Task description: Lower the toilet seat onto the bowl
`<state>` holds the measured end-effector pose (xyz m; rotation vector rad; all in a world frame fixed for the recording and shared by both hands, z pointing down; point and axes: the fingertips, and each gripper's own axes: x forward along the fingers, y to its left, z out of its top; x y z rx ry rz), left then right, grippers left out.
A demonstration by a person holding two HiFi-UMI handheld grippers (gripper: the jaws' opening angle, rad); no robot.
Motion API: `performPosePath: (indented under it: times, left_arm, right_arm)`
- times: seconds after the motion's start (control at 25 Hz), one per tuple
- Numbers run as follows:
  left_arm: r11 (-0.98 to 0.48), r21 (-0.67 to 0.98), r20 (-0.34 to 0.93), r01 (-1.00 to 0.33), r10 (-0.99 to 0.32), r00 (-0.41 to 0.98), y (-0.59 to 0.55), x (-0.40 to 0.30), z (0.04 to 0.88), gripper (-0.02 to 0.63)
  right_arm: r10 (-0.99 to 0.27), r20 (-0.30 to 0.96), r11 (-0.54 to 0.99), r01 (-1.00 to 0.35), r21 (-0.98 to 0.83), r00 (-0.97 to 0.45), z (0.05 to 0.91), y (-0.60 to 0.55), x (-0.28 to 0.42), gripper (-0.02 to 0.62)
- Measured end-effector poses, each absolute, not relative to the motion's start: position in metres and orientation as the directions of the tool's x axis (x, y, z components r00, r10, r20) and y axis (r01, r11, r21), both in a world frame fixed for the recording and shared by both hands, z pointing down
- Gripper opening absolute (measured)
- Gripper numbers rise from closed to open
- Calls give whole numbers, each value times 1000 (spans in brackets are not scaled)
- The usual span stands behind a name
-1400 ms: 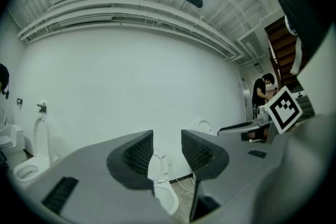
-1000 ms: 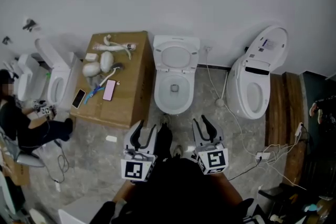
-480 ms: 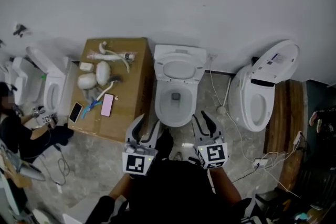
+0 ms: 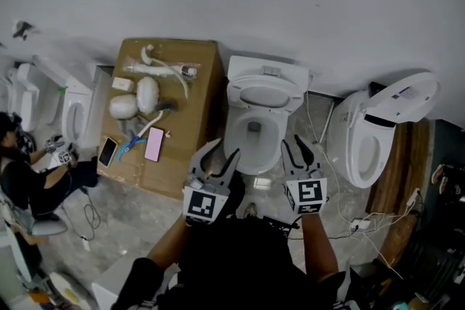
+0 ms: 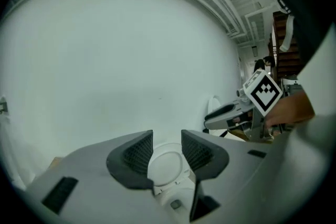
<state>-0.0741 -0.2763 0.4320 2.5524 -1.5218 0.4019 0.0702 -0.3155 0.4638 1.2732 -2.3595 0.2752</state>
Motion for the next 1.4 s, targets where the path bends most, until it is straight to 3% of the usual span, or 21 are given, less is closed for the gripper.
performPosePath:
  times: [0.44,1.04,1.24,1.4]
  left_arm:
    - [-668,-199,488,-717,-702,519,-410,-46,553,167]
    - [-757,-326,663,-566,-610,434,-513,-36,677,169]
    - [-767,-320,675,-557,-597,433,-517,-34,689,169]
    - [-774,-321,683,-546,-588,433,-514,-32,696,169]
  right_arm:
    - [-657,648,616,-770,165,-386,562,-436,80,155]
    - [-584,779,714,-601,357,-230,682,-525,97,153]
    - [-590,784,713,-583,391,-195,696,-536,96,89]
    - [-597,780,711,-572,408,-186,697,-532,96,75]
